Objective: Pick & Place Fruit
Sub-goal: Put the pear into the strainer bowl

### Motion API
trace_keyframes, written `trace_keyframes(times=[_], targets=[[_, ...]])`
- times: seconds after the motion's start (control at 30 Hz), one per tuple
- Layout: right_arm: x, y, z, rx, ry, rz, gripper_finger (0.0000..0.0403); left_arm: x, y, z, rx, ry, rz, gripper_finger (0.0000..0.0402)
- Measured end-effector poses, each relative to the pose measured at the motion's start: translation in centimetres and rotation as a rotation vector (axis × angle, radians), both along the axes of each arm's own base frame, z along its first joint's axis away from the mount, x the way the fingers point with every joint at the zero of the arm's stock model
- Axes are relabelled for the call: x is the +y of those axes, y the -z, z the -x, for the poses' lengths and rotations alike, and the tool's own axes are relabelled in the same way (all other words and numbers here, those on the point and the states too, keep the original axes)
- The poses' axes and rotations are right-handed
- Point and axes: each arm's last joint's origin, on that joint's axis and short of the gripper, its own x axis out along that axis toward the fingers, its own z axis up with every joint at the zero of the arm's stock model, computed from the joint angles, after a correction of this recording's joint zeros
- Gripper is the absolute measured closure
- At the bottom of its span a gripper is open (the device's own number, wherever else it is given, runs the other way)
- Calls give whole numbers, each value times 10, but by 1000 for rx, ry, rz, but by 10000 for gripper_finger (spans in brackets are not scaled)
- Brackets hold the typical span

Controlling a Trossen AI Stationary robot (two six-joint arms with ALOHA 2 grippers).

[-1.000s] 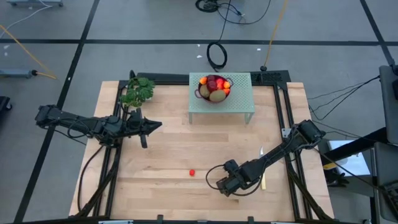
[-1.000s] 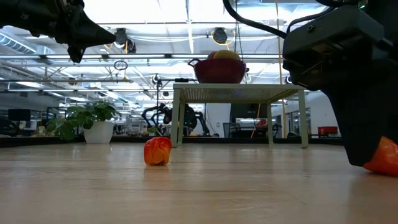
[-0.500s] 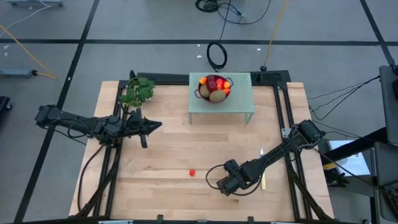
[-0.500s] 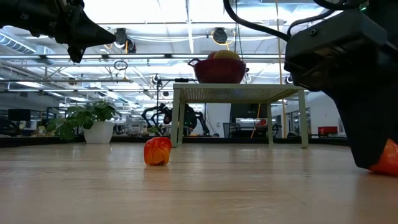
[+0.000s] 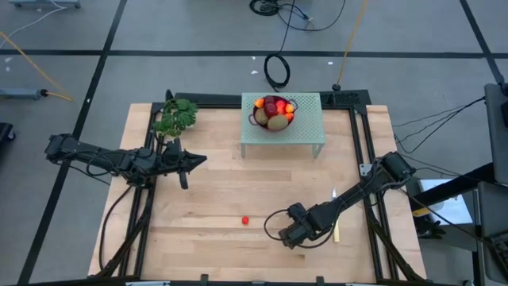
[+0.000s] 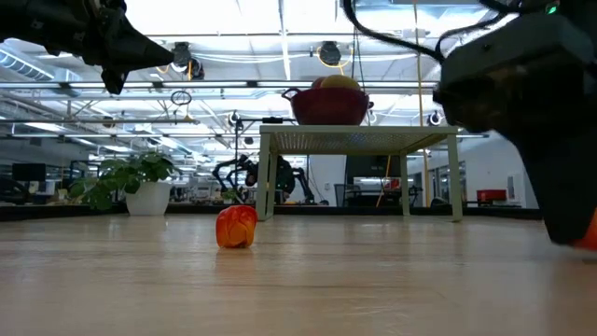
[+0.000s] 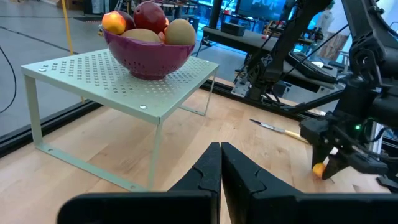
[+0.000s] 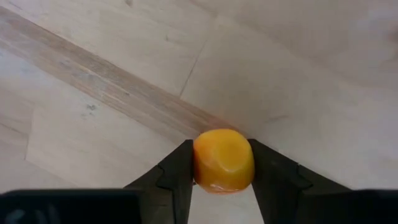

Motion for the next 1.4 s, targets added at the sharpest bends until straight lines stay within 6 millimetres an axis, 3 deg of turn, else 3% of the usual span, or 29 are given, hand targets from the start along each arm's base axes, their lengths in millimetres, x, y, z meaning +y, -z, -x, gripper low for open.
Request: trace_keyframes(times=[0.2,0.37,0.6,0.93,1.17,1.4], targets=[[-13,-29,-1,-90,-24,-22,276,0,0,0,0,0,2,392],[-34,-65,0,-235,-30,1,276,0,0,0,-1,-1,3,392],[-82,-119,6,-460,-21,102,277,0,0,0,-1,-1,3,392],[-161,-182,25,-749,-46,291,277,0,0,0,-1,-2,2,392],[-211,-207,40,-876,-35,411,277,0,0,0,-2,-5,4,392],[-254,-217,48,-944,-35,496,277,0,0,0,-3,-13,3,392]])
